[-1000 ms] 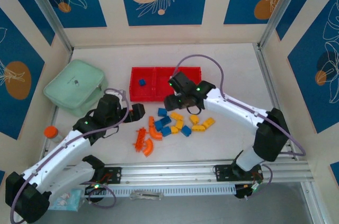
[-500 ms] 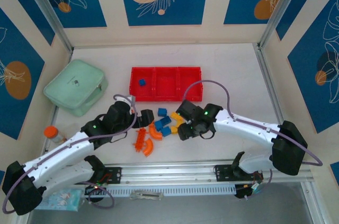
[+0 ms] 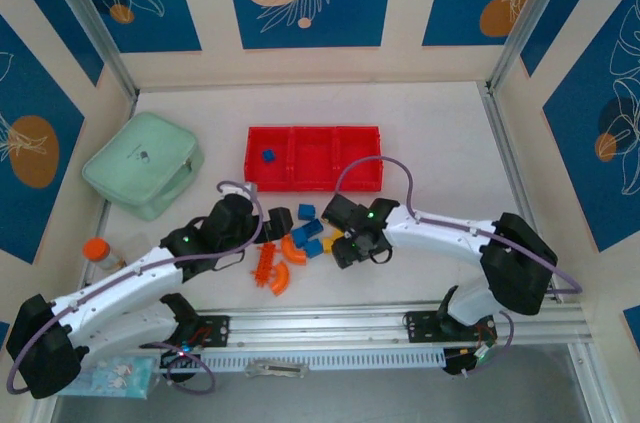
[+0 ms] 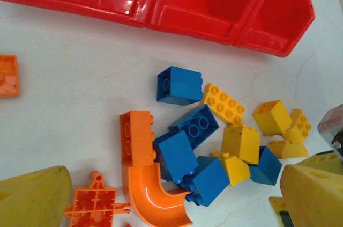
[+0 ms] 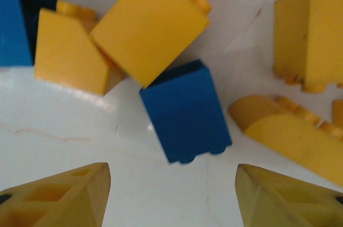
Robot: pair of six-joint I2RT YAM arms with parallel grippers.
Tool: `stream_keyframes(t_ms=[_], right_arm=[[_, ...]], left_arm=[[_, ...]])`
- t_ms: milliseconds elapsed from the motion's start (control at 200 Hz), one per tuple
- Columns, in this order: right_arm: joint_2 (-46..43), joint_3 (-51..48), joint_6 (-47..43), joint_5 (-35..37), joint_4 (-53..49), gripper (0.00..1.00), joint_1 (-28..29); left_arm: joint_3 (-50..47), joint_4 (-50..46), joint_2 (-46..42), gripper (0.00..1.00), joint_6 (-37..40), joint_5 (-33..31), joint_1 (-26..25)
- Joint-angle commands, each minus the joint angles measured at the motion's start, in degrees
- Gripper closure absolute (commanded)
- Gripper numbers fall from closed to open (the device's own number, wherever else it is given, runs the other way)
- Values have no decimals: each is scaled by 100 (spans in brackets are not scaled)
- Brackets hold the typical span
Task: Sort the legos into containers by color
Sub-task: Pick up the lego from the bottom-center of the table.
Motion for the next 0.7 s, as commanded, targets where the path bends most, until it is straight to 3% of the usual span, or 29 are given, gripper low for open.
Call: stream_keyframes(t_ms=[0, 180, 505, 695], right_arm=[[136, 209, -335, 207, 220, 35, -55], [491, 282, -539, 231, 403, 35, -115], [654, 255, -456, -104, 305, 45, 121], [652, 238, -296, 89, 145, 49, 182]], left_arm=[[-79, -40, -143, 1, -142, -213, -56], [-96, -100, -184, 1, -150, -274, -61], [-121, -126, -182, 1, -159, -319, -59], [-150, -109, -199, 1, -166, -329, -57]])
